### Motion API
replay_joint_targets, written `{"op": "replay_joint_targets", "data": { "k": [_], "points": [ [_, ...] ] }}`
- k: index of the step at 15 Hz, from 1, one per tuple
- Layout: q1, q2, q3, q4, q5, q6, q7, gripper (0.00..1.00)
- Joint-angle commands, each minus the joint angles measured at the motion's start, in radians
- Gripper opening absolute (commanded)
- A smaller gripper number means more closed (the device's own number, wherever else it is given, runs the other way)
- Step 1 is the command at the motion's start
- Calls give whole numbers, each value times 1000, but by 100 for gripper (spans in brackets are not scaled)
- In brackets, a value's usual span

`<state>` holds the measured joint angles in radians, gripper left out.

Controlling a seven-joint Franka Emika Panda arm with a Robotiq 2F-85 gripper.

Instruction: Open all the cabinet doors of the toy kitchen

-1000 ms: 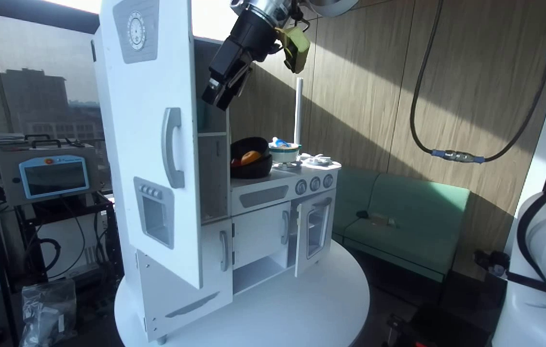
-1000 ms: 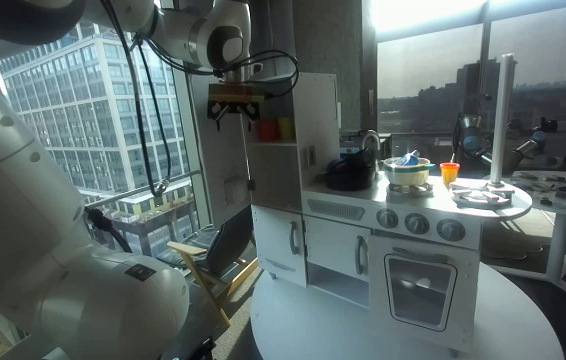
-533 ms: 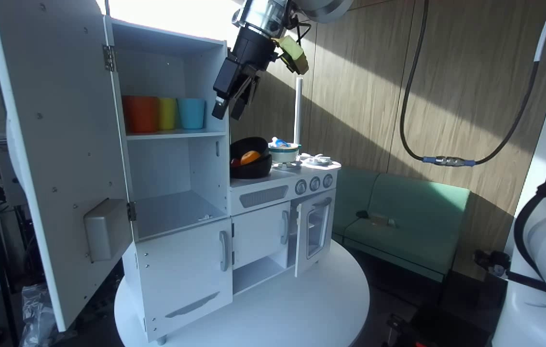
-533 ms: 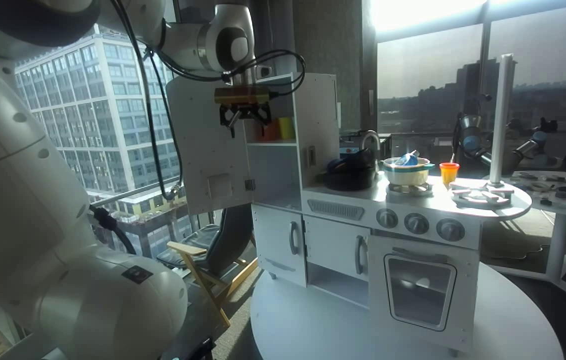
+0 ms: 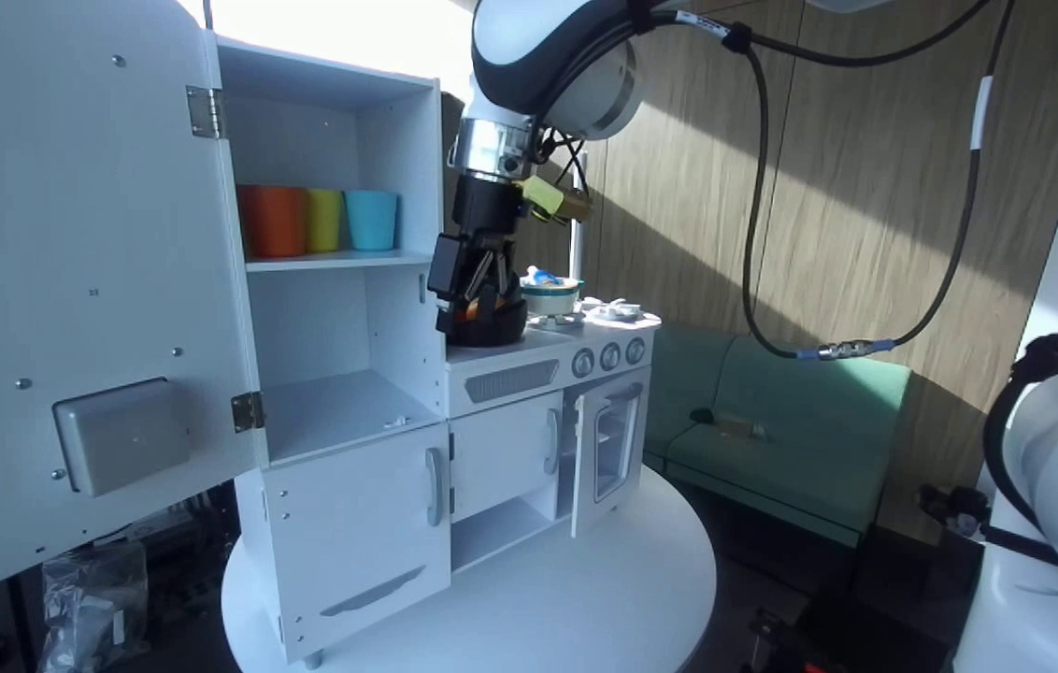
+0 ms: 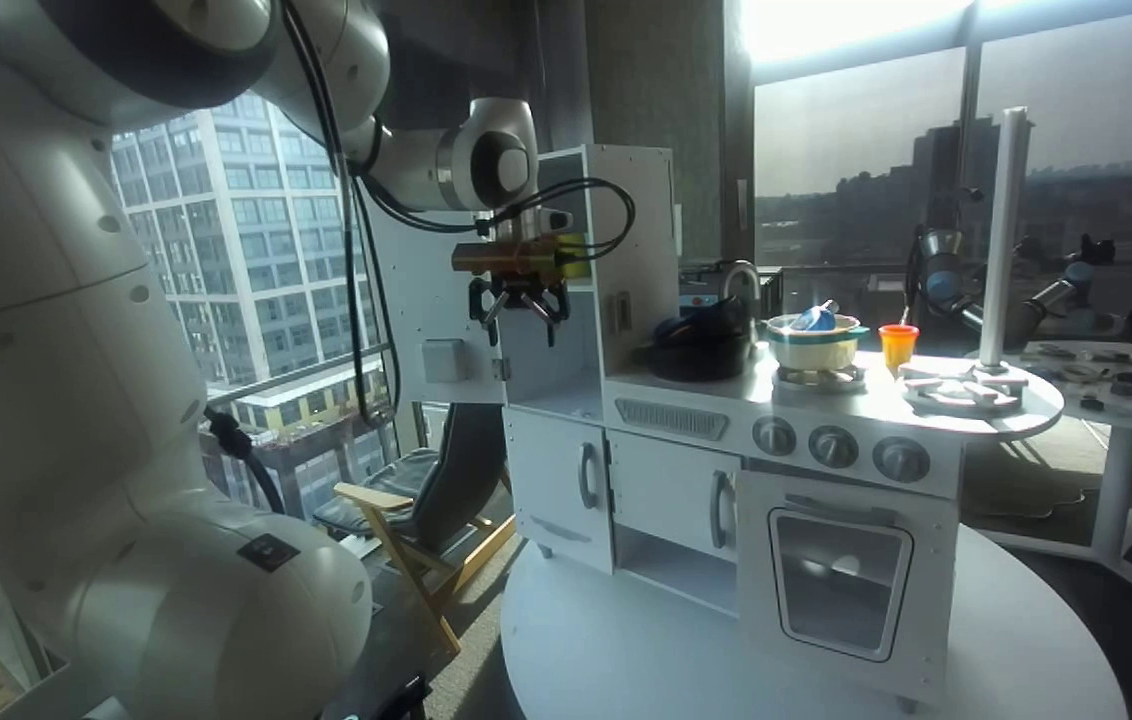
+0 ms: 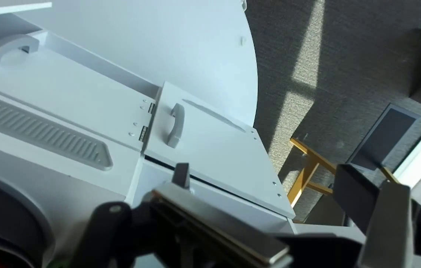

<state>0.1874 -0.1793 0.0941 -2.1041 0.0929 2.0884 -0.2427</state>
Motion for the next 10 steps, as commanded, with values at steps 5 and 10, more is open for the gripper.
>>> {"op": "replay_joint_targets", "data": {
  "k": [5, 10],
  "points": [
    [-1, 24, 38, -81, -4, 114, 9, 100],
    [-1, 27, 40, -93, -6, 120, 10, 100]
  ]
}}
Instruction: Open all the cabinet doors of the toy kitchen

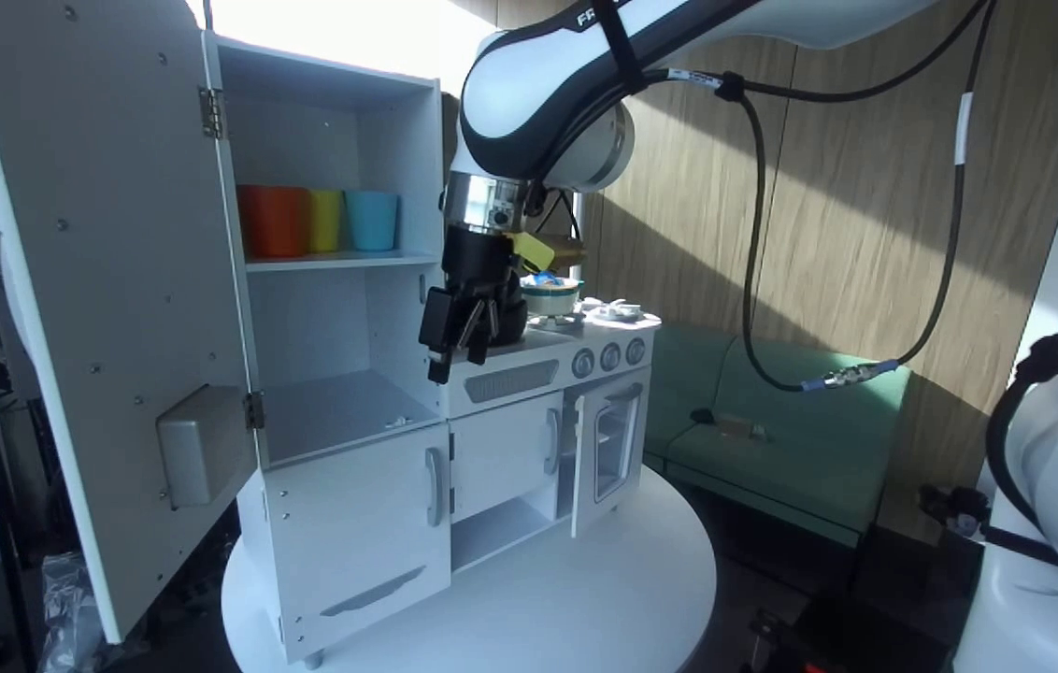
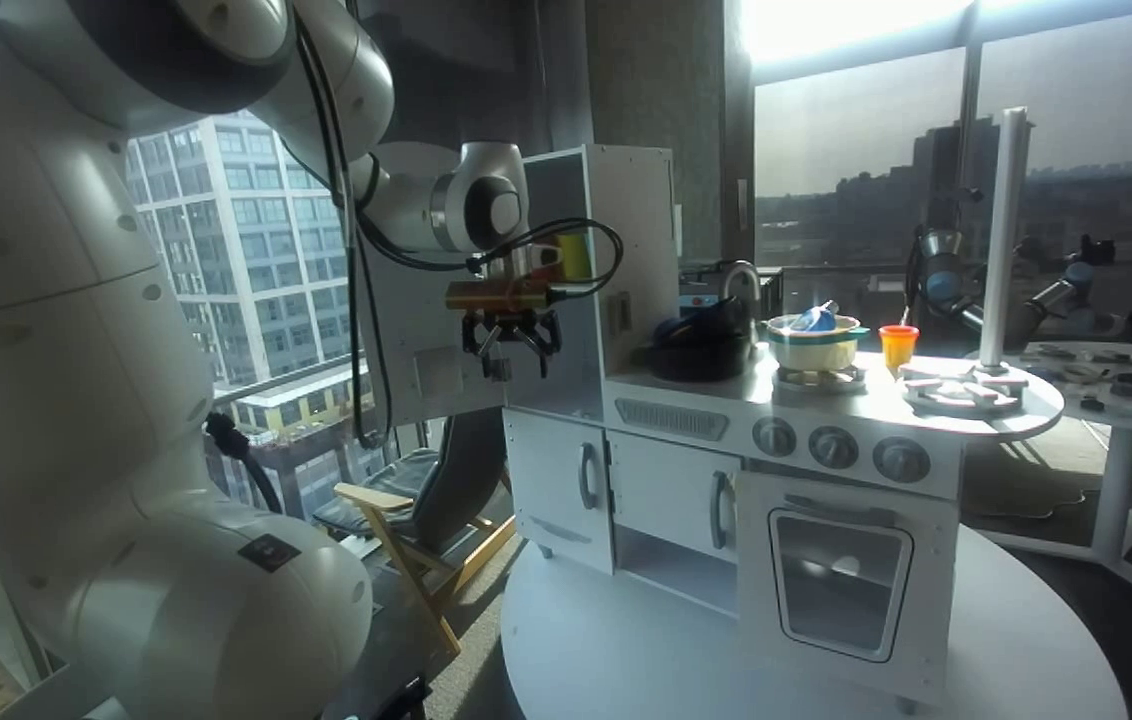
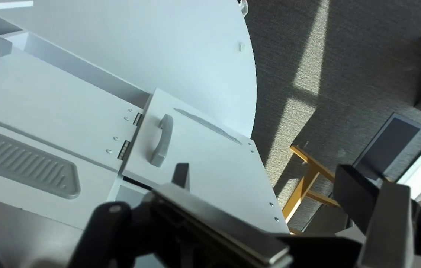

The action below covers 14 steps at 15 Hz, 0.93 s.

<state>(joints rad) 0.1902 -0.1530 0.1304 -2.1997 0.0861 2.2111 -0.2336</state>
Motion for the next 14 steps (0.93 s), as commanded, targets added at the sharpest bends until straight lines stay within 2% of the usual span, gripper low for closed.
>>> {"op": "replay_joint_targets", "data": {
  "k": [1, 3, 7, 10, 13, 14],
  "points": [
    [-4, 0, 4, 3, 0, -3, 1, 100],
    [-4, 0, 4, 3, 0, -3, 1, 100],
    [9, -63, 17, -165, 17, 112, 5, 100],
    [15, -108, 32, -323, 15, 297, 74, 100],
    [18, -144, 66, -487, -3, 538, 205, 100],
    [1, -140, 89, -525, -45, 612, 275, 100]
  ]
}}
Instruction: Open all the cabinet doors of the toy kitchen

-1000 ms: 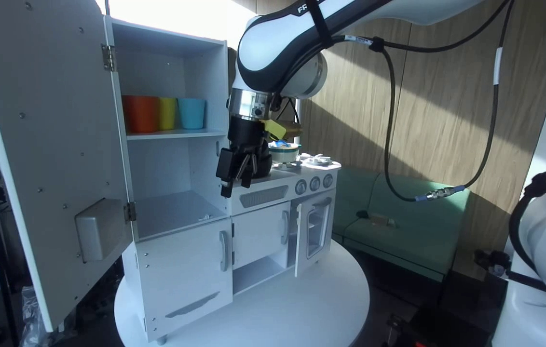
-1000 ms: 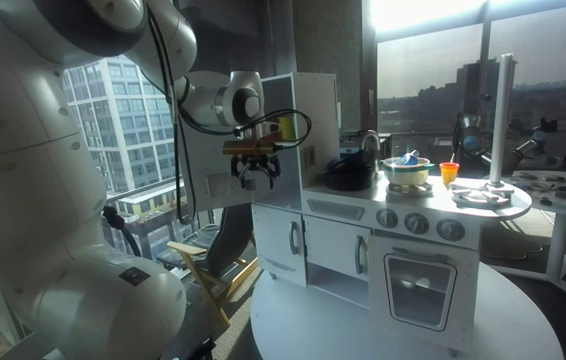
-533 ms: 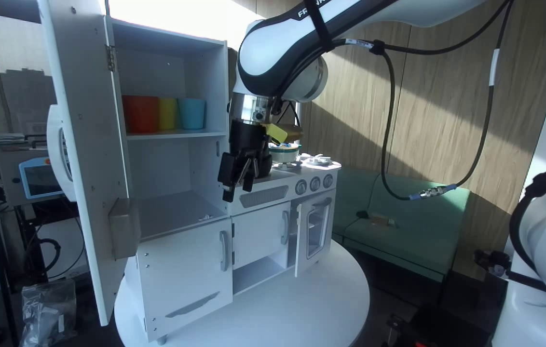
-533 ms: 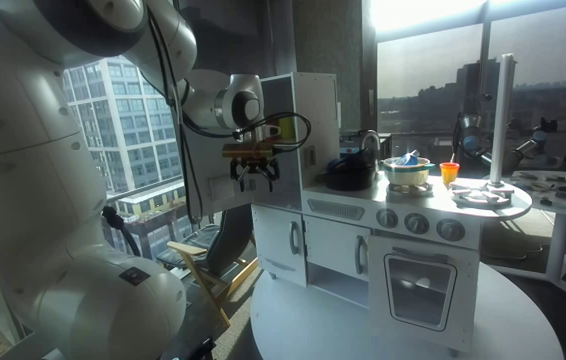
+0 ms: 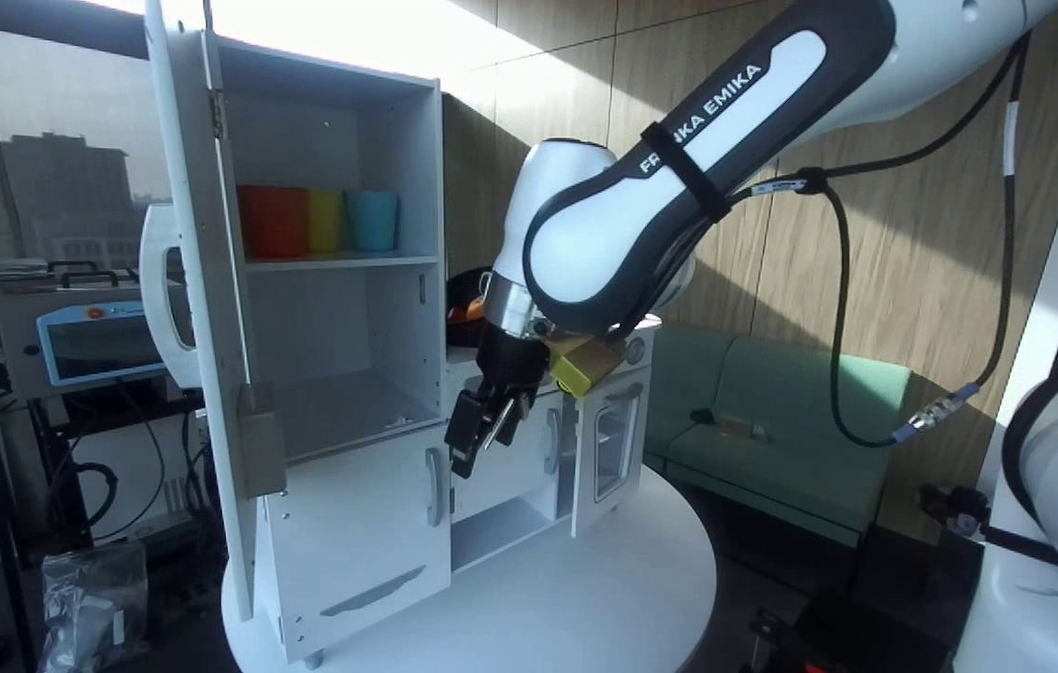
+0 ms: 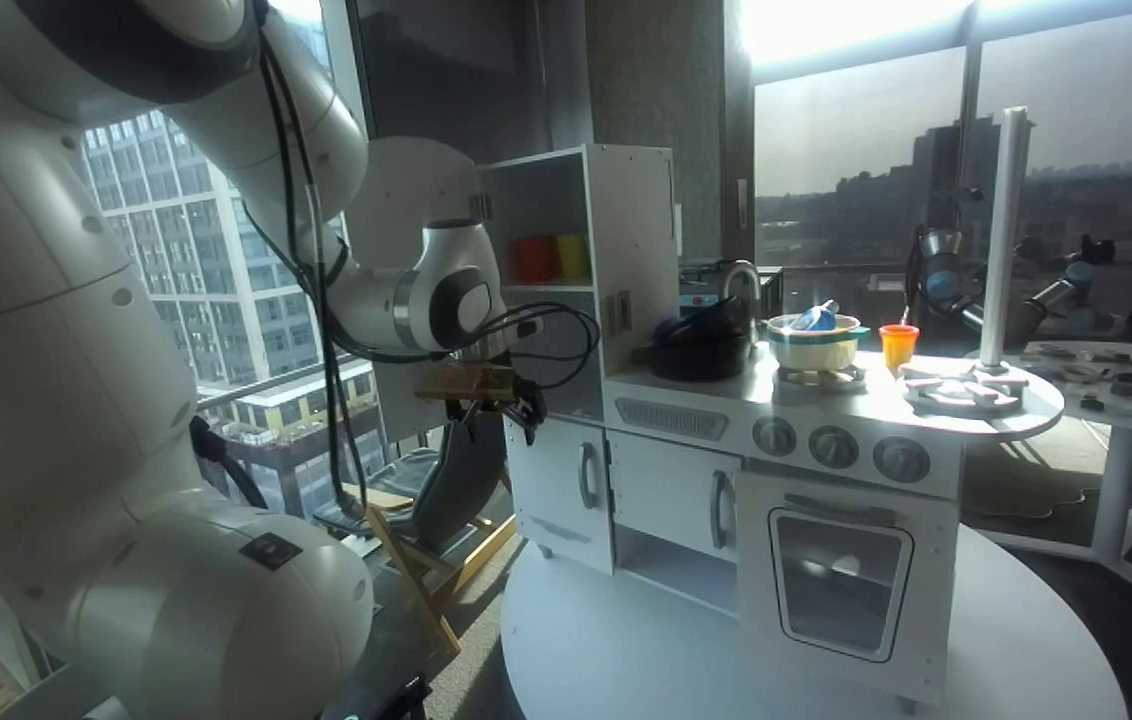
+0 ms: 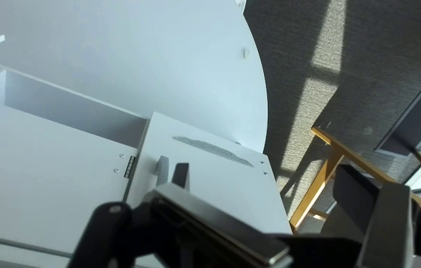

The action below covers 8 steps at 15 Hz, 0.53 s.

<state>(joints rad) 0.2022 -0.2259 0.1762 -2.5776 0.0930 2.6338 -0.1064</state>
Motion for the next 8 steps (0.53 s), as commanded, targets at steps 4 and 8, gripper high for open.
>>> {"op": "replay_joint_targets", "data": {
  "k": [4, 8],
  "points": [
    [-120, 17, 124, -168, -239, 306, 334, 100],
    [-222, 68, 145, -159, -364, 347, 434, 100]
  ]
}}
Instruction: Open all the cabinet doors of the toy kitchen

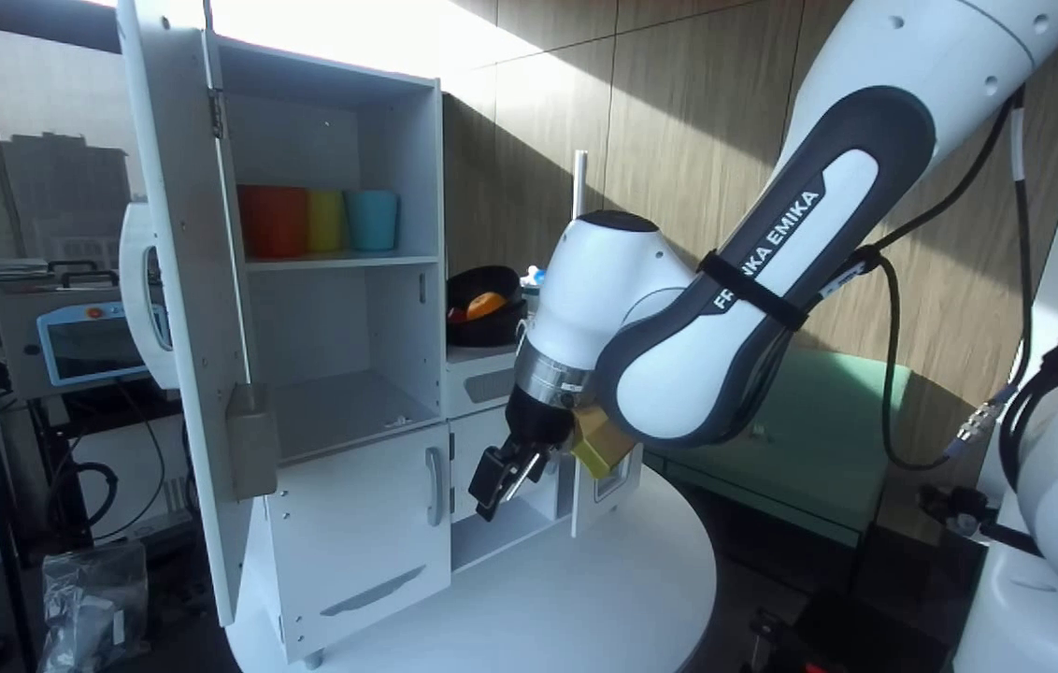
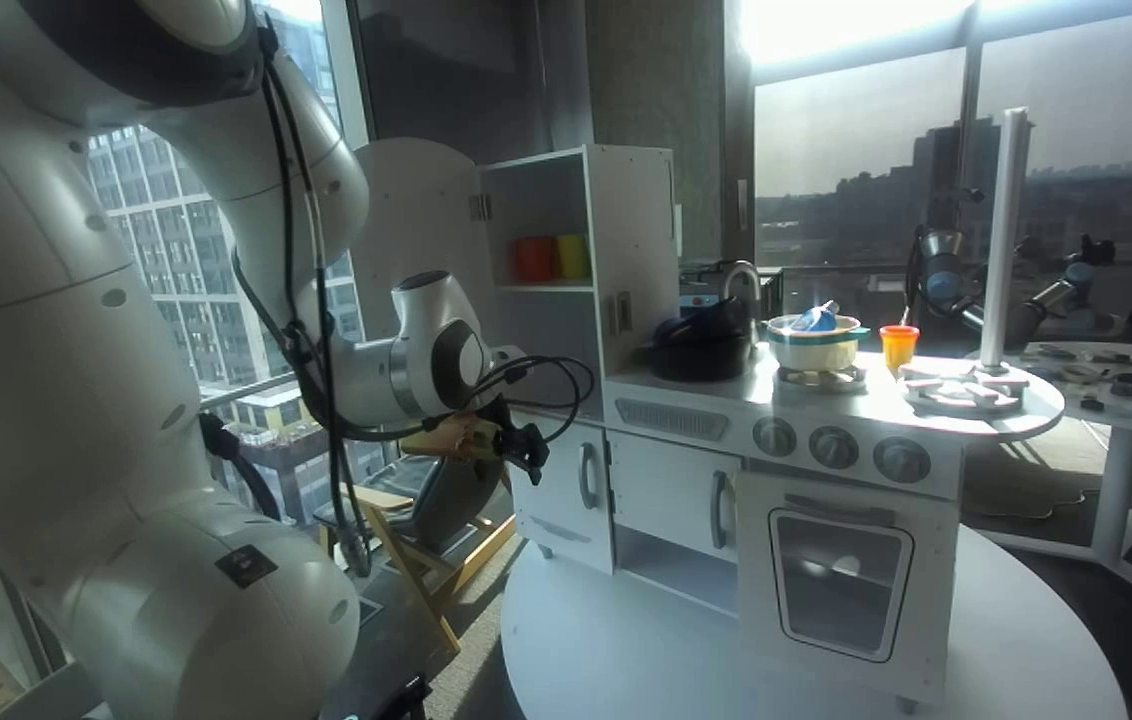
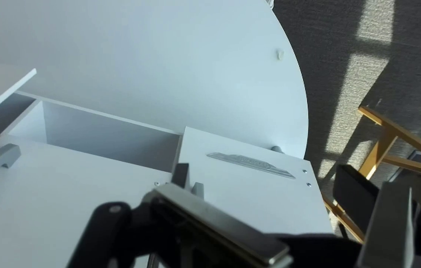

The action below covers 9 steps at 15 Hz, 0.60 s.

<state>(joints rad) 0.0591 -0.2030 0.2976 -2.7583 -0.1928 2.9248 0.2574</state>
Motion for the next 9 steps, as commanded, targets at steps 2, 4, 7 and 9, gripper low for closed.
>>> {"op": "replay_joint_targets", "data": {
  "k": [2, 4, 7, 9],
  "points": [
    [-107, 87, 7, 42, -105, 94, 70, 100],
    [-90, 159, -34, 59, -54, 190, -12, 100],
    [-48, 291, -60, 98, 0, 362, -134, 100],
    [-19, 359, -81, 130, 16, 414, -188, 100]
  ]
}}
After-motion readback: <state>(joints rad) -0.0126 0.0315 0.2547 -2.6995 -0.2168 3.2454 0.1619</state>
